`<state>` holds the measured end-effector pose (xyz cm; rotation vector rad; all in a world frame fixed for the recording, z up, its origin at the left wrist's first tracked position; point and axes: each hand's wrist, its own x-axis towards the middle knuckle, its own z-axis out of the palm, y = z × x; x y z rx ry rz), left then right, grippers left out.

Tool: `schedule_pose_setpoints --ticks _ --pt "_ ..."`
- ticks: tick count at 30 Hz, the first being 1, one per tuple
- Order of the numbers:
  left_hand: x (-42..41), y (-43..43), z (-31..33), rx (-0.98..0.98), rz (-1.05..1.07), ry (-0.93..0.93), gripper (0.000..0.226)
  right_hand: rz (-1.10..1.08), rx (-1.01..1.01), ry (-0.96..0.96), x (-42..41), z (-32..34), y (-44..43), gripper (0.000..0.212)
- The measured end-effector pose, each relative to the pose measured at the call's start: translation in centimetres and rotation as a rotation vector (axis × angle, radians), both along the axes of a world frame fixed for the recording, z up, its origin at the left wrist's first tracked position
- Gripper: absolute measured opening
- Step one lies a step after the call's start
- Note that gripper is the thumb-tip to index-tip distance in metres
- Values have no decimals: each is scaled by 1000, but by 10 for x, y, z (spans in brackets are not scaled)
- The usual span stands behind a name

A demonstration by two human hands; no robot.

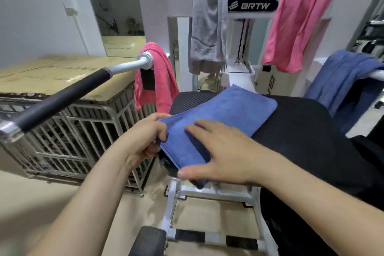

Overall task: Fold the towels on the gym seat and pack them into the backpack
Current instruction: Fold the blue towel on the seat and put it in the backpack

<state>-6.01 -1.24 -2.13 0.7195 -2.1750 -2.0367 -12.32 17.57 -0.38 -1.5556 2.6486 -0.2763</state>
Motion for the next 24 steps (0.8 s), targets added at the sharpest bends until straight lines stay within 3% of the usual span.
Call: schedule_pose_setpoints --ticks 3,5,7,9,11,14,17,19,21,24 --pt "25 2 -18 -3 -28 32 66 4 190 304 28 -51 6 115" --pt "39 -1 -30 -79 -61 123 76 -17 95 411 30 -75 8 94" --pt "48 -6 -42 -310 -98 272 79 33 -19 473 25 -82 13 65" --pt "51 -10 -56 -741 -127 310 80 91 -74 408 19 -79 22 61" --pt "46 -7 -66 -1071 -207 310 76 83 -206 194 17 -69 26 61" --pt "39 5 -60 -1202 -279 450 48 19 -410 -186 23 -54 34 51" --pt "47 17 -47 -1130 -334 544 27 -48 -509 -360 30 -39 48 30" --pt "57 31 -41 -968 -351 469 9 -118 -537 -451 32 -35 57 33" --pt "63 40 -36 -829 -332 412 25 -168 -567 -533 31 -37 65 34" --pt "64 44 -30 -621 -300 383 32 -253 -724 -582 36 -36 70 24"
